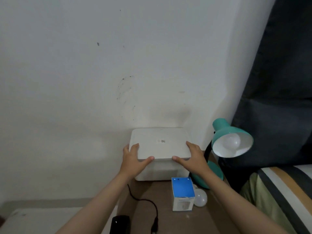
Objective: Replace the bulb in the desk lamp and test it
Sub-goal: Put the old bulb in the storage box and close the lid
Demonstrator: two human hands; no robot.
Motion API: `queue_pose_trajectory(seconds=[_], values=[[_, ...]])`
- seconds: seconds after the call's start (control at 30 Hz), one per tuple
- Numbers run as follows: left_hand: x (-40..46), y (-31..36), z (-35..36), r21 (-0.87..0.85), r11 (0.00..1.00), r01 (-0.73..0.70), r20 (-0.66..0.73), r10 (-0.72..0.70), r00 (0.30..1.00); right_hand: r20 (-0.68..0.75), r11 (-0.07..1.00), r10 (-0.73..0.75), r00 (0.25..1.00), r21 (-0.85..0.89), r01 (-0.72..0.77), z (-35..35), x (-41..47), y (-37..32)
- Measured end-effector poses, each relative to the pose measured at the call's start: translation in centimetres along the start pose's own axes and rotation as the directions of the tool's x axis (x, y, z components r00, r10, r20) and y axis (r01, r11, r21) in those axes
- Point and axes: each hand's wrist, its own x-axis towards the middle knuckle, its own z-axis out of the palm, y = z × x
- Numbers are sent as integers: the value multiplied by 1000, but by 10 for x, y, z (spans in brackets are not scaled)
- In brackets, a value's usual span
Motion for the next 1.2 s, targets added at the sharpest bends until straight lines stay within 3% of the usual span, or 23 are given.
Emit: queue_pose_trajectory(seconds=[0.27,0.67,0.93,1.2], values=[[-9,8,-4,-66,997,31,-29,-33,999,1,1000,-6,1000,-4,6,-4,-6,-6],[-26,25,-28,-72,993,-91,-143,80,987,-97,987,-162,982,-40,159,-27,-21,-43],[-167,15,-21,5,997,-75,-165,75,983,-115,973,-220,969,-100,209,-34,-153,-25],[-306,-3,32,23,1000,-8,16,7,1000,-74,992,-75,994,-103,67,-31,-303,55]])
